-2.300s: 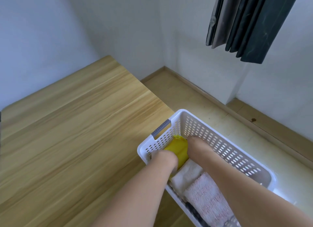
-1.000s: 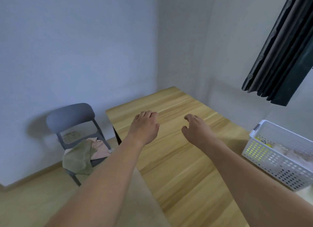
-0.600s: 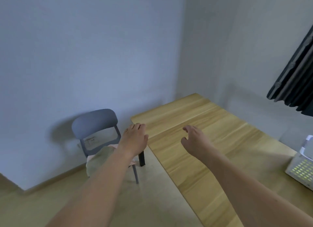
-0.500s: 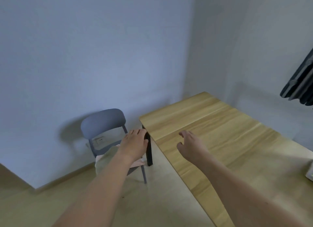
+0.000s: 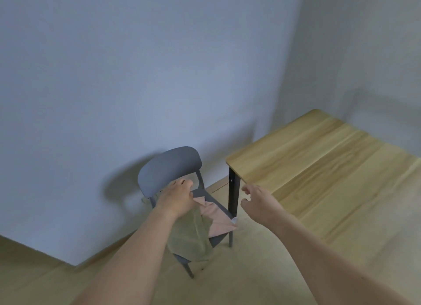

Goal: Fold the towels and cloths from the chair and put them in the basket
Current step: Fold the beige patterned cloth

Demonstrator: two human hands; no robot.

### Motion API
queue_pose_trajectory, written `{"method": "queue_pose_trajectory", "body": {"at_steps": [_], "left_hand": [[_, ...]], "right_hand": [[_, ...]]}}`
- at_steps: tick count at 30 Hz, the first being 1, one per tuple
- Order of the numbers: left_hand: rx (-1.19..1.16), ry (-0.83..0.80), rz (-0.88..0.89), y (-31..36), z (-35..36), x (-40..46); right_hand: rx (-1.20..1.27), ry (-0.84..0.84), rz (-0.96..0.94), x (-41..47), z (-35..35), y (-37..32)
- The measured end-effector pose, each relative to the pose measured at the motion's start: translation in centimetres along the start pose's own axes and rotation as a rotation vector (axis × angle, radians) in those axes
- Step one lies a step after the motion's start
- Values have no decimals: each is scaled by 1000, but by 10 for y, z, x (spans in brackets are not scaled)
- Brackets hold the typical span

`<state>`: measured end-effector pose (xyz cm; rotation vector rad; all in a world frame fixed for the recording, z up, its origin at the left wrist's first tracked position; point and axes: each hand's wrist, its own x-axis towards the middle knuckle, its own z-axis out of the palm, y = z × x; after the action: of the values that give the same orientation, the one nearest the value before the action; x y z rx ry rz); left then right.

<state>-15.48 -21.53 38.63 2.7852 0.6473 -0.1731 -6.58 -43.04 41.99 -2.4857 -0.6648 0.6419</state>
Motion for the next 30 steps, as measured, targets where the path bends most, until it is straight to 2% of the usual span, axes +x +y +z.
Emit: {"method": "queue_pose_trajectory", "body": {"at_steps": [7, 11, 19, 25, 30], "left_hand": [[6, -81, 9, -80, 10, 55], [-21, -153, 26, -135, 33, 118], [-25, -336, 161, -219, 220, 249], [-135, -236, 177, -252, 371, 311], [-47, 42, 253, -276, 454, 323]], "right_hand": [[34, -116, 63, 84, 58, -28], [62, -137, 162, 140, 101, -48], [-117, -254, 297, 281, 256, -1], [-272, -308, 329, 350, 375, 77], [-350, -197, 269, 373, 441, 124]]}}
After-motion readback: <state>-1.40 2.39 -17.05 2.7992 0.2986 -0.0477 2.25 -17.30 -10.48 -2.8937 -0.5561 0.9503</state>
